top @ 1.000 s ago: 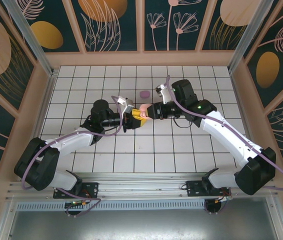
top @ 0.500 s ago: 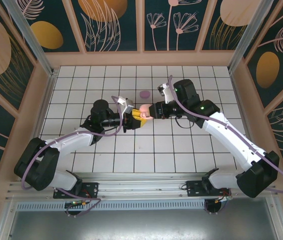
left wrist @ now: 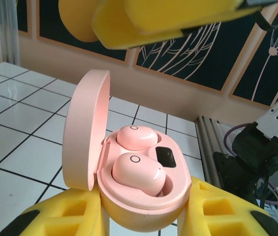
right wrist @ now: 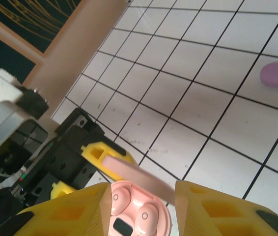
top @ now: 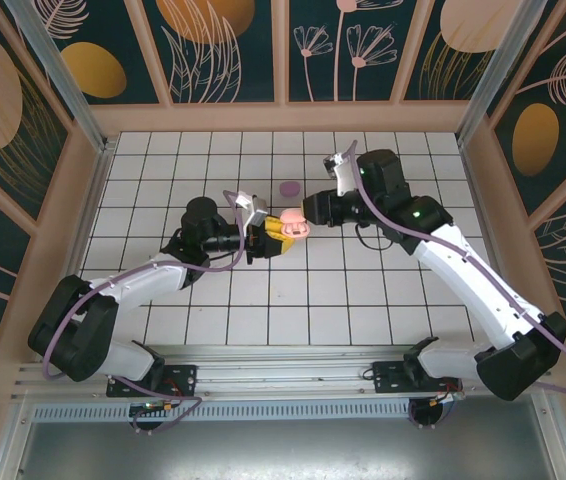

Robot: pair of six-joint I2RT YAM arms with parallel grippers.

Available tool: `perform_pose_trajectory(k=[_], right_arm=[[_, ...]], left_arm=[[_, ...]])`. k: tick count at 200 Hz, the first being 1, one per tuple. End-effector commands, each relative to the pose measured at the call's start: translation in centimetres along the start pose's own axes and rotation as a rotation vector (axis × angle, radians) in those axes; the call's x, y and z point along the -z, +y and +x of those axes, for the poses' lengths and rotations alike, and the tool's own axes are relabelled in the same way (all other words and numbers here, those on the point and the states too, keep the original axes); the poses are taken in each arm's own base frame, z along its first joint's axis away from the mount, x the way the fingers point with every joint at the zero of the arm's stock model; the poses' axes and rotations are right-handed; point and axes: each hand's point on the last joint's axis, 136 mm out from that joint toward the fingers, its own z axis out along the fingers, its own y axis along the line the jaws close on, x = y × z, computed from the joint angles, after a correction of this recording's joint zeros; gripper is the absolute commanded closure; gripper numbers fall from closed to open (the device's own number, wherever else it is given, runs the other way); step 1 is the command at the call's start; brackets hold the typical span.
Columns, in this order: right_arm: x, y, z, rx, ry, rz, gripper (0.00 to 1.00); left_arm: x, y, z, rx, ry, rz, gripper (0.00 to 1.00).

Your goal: Insert the wireless bluetooth earbuds into the charging case

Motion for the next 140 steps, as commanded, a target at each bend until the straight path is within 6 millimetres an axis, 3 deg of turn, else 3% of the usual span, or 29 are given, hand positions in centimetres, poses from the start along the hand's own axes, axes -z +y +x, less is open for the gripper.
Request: perform_pose_trajectory(k=[1, 53, 96, 127, 140], right_arm=[[0.1, 0.1, -1.2, 0.005, -0.013, 0.006, 0.61], [-1.6, 1.0, 0.8, -0.027, 0.072, -0.103, 0.78], [0.3, 3.3, 2.4, -0.040, 0.095, -0.224, 0.84], [2.4, 3.3, 3.2, -0.055, 0.066, -0.204, 0.85], [3.3, 2.8, 2.8, -0.074, 0.025, -0.172, 0.79]], left_arm=[[0.0, -1.2, -2.2, -0.086, -0.028, 0.040, 0.79], [0.1, -1.5, -2.6, -0.094, -0.028, 0.045, 0.79], [0.2, -1.4, -2.9, -0.091, -0.034, 0.031, 0.78], [0.3, -1.5, -3.1, -0.094, -0.037, 0.027, 0.78], [0.4, -1.6, -3.4, -0.096, -0.041, 0.028, 0.78]])
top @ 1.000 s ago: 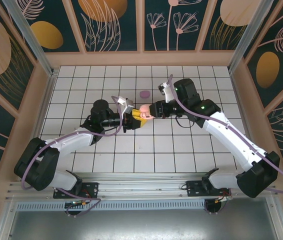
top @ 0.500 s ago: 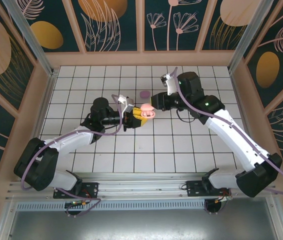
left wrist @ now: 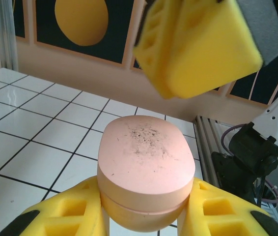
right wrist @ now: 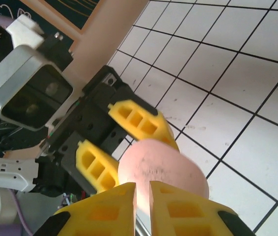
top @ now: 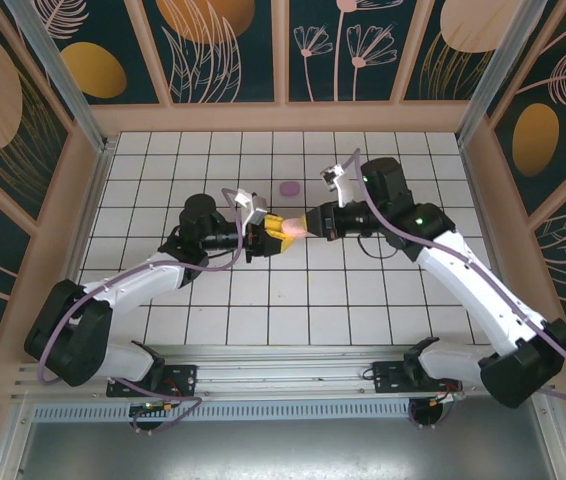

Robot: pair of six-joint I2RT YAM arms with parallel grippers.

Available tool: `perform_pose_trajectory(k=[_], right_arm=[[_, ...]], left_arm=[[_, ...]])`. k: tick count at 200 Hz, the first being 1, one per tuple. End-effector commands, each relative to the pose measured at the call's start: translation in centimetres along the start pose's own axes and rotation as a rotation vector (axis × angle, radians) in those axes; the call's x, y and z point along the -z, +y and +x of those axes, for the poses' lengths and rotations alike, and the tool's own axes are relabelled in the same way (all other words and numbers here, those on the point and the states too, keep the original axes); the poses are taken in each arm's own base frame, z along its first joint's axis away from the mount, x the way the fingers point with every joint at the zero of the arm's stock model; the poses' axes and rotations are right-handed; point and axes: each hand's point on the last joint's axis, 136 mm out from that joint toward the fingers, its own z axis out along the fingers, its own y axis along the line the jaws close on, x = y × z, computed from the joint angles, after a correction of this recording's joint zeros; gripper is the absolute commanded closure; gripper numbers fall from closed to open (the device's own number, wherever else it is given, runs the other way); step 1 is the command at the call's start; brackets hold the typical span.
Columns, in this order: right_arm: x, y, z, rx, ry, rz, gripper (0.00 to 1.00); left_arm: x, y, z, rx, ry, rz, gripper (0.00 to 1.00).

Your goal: Insert the wireless bluetooth earbuds into the charging case

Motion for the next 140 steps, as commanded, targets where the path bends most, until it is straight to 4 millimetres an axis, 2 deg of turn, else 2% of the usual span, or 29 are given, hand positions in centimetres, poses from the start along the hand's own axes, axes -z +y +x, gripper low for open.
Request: perform_pose_trajectory(k=[1, 22, 28, 45, 74, 120, 140], right_arm=[[2.3, 0.8, -0.2, -0.017, -0.062, -0.003, 0.78], [3.2, 1.1, -0.9, -0.062, -0.135, -0.004, 0.59], [3.7, 0.4, -1.5, -0.093, -0.167, -0.003, 0.55], [3.4, 0.9, -1.8, -0.156, -0.185, -0.073, 0.48], [2.6, 1.8, -1.9, -0.245, -0.183, -0.189, 0.42], [1.0, 0.6, -0.6, -0.383, -0.132, -0.201, 0.37], [0.4, 1.0, -0.3, -0.416, -0.098, -0.246, 0.36]], left_arm=[[0.1, -1.0, -2.5, -0.074, -0.042, 0.021, 0.78], [0.2, -1.1, -2.7, -0.075, -0.046, 0.021, 0.78], [0.3, -1.2, -2.9, -0.077, -0.049, 0.021, 0.78], [0.4, -1.4, -3.2, -0.081, -0.055, 0.021, 0.78], [0.6, -1.7, -3.8, -0.090, -0.070, 0.018, 0.78], [0.8, -2.0, -5.0, -0.115, -0.101, 0.014, 0.78], [0.7, -1.9, -5.1, -0.109, -0.106, 0.019, 0.77]])
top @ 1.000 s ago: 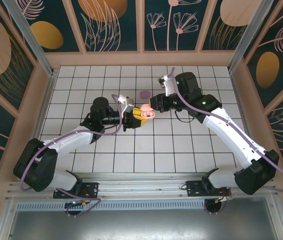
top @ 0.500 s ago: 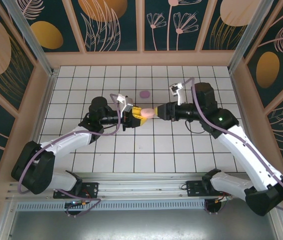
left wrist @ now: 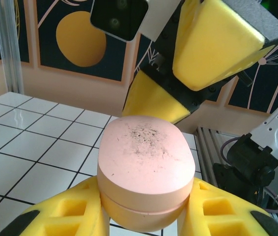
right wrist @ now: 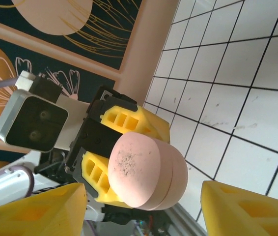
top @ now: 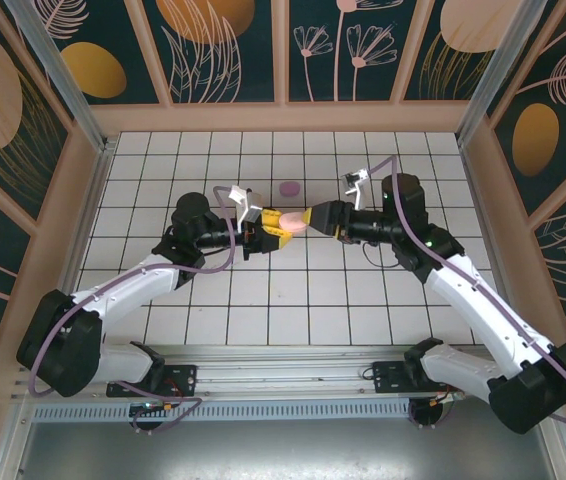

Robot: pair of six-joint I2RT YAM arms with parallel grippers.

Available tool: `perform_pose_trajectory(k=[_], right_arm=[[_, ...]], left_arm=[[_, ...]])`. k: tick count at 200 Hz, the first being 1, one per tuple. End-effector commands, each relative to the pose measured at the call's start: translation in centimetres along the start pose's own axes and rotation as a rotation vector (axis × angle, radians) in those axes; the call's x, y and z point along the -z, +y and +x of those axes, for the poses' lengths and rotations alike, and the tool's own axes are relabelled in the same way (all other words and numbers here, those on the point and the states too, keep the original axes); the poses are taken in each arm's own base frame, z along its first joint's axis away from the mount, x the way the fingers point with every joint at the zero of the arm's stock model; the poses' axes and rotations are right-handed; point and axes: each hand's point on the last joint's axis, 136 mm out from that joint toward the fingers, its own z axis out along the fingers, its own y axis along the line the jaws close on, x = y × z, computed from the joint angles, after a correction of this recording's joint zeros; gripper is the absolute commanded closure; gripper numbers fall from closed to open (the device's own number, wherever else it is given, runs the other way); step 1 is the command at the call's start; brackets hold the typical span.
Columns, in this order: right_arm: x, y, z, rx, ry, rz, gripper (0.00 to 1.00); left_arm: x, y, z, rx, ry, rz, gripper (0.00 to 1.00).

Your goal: Insert the wireless bluetooth earbuds into the charging case

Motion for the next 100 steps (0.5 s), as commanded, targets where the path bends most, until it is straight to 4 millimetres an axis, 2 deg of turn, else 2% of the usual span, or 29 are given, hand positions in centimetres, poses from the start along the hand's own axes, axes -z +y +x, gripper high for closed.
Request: perform_pose_trajectory(k=[1, 26, 69, 100], right_arm=[[-0.7, 0.8, 0.4, -0.067, 0.036, -0.076, 0.36], [-1.1, 1.5, 0.7, -0.069, 0.057, -0.125, 0.41], [-1.9, 1.1, 1.4, -0.084, 0.110, -0.144, 0.50], [-2.1, 1.0, 1.1, -0.081, 0.103, -0.139, 0.68]], left_arm=[[-0.1, -0.7, -2.5, -0.050, -0.057, 0.019, 0.77], [-0.2, -0.5, -2.4, -0.036, -0.059, 0.021, 0.77], [-0.2, -0.4, -2.2, -0.035, -0.056, 0.016, 0.75], [-0.3, -0.1, -1.8, -0.026, -0.046, 0.007, 0.75]])
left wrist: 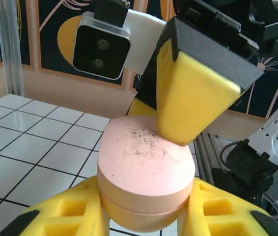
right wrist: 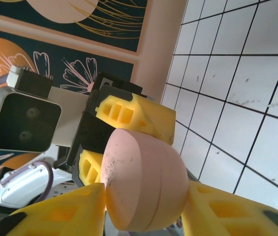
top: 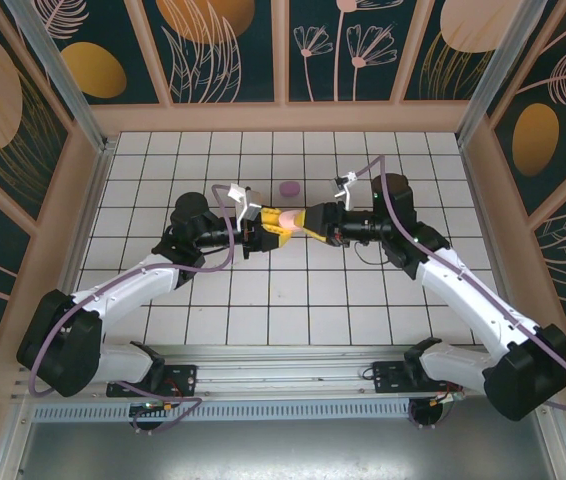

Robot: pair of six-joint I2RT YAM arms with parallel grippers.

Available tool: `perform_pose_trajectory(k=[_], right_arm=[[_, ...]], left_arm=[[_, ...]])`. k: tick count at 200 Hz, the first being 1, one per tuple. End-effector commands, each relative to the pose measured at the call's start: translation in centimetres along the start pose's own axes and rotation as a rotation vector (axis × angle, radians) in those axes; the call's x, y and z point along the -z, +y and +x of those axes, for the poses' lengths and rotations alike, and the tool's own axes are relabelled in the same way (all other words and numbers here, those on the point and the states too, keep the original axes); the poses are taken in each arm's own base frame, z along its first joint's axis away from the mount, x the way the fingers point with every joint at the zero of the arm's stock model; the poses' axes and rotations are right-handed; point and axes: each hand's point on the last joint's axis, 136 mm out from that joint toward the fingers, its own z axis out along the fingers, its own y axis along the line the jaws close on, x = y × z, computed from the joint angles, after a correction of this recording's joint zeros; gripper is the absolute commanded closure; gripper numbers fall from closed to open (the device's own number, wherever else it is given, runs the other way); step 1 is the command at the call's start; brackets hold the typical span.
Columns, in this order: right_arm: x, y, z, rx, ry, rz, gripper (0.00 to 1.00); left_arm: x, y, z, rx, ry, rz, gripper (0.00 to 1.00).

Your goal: Insert the wireless bluetooth earbuds into the charging case

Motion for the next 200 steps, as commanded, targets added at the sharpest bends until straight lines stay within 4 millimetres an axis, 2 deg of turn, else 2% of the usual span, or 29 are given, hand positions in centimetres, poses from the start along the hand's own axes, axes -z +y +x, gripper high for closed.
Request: perform_pose_trajectory(k=[1, 12, 38, 65, 84, 108, 139, 159, 177, 185, 200], right_arm=[[-0.3, 1.1, 0.1, 0.037, 0.017, -0.047, 0.68], [-0.4, 0.8, -0.1, 0.037, 0.009, -0.034, 0.74], [-0.7, 0.4, -0.4, 0.033, 0.008, -0.034, 0.78], [-0.9, 0.6, -0.9, 0.038, -0.006, -0.044, 0.79], [-0.9, 0.5, -1.6, 0.038, -0.028, -0.038, 0.80], [-0.3, -0.3, -3.0, 0.041, -0.075, 0.023, 0.80], [1.5, -2.0, -5.0, 0.038, -0.136, 0.117, 0.80], [3.2, -3.7, -6.3, 0.025, -0.184, 0.168, 0.80], [4.6, -6.6, -7.1, 0.018, -0.214, 0.268, 0.80], [5.1, -8.5, -7.2, 0.003, -0.219, 0.326, 0.80], [5.3, -11.1, -6.8, -0.030, -0.213, 0.364, 0.81]], left_arm=[[-0.3, -0.2, -1.4, -0.038, -0.032, 0.009, 0.75], [-0.2, -0.1, -1.2, -0.037, -0.030, 0.000, 0.74], [0.0, 0.0, -0.7, -0.044, -0.026, -0.018, 0.69], [0.2, 0.2, -0.5, -0.059, -0.017, -0.042, 0.55], [0.5, 0.7, -0.3, -0.072, -0.014, -0.084, 0.40], [0.9, 1.4, 0.2, -0.084, 0.020, -0.143, 0.28], [1.5, 2.2, 1.3, -0.085, 0.060, -0.212, 0.21], [2.0, 2.4, 1.9, -0.086, 0.066, -0.249, 0.17], [2.6, 2.8, 2.1, -0.086, 0.064, -0.295, 0.17], [2.9, 3.0, 2.3, -0.085, 0.065, -0.317, 0.17], [3.5, 3.4, 2.7, -0.084, 0.071, -0.364, 0.17]])
